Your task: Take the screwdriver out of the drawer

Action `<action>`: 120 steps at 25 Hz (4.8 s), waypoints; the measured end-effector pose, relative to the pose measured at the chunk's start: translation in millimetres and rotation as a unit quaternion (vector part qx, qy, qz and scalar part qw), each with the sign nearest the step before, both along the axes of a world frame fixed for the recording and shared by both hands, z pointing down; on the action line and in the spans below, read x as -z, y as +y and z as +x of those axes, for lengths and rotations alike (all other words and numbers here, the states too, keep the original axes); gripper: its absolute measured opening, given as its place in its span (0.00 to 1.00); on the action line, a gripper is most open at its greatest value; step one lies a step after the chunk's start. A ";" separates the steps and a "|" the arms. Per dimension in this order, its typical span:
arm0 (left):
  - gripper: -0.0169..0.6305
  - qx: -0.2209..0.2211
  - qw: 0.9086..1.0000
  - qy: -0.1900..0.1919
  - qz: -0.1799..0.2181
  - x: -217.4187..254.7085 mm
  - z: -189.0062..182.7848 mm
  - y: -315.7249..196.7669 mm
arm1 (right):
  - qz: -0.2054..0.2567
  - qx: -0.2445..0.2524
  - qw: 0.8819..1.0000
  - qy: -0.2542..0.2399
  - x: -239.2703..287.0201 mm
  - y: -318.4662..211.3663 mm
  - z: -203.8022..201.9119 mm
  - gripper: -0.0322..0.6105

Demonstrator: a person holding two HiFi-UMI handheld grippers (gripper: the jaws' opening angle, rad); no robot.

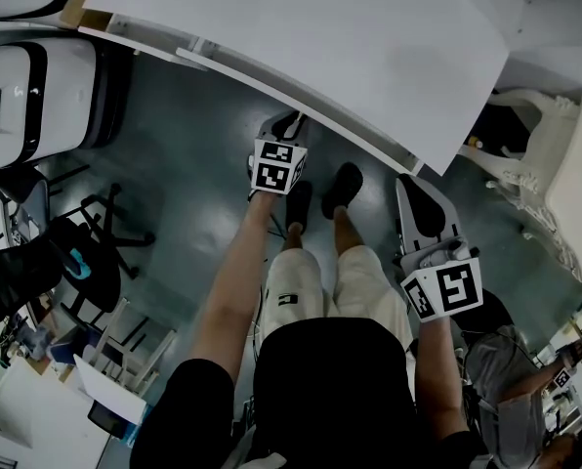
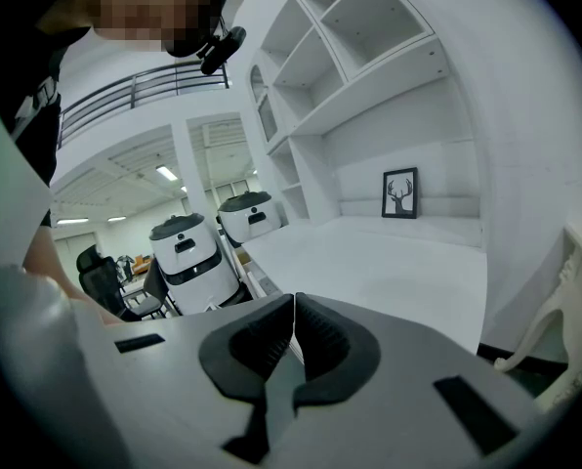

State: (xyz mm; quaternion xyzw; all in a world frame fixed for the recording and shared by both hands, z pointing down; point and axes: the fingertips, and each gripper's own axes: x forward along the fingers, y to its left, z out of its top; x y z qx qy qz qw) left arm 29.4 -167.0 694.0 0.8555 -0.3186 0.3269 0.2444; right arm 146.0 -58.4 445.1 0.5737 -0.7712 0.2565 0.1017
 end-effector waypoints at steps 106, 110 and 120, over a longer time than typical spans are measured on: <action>0.15 -0.014 1.000 0.003 -0.020 60.2 -147.6 148.6 | 0.060 -0.042 0.996 0.046 91.2 78.2 -108.0 0.08; 0.12 -0.018 1.000 0.016 -0.004 87.8 -144.2 152.6 | 0.060 -0.032 0.997 0.045 92.5 78.4 -108.4 0.08; 0.07 0.011 0.998 0.057 0.029 159.2 -129.1 144.7 | 0.049 0.014 0.998 0.036 91.5 67.9 -108.4 0.10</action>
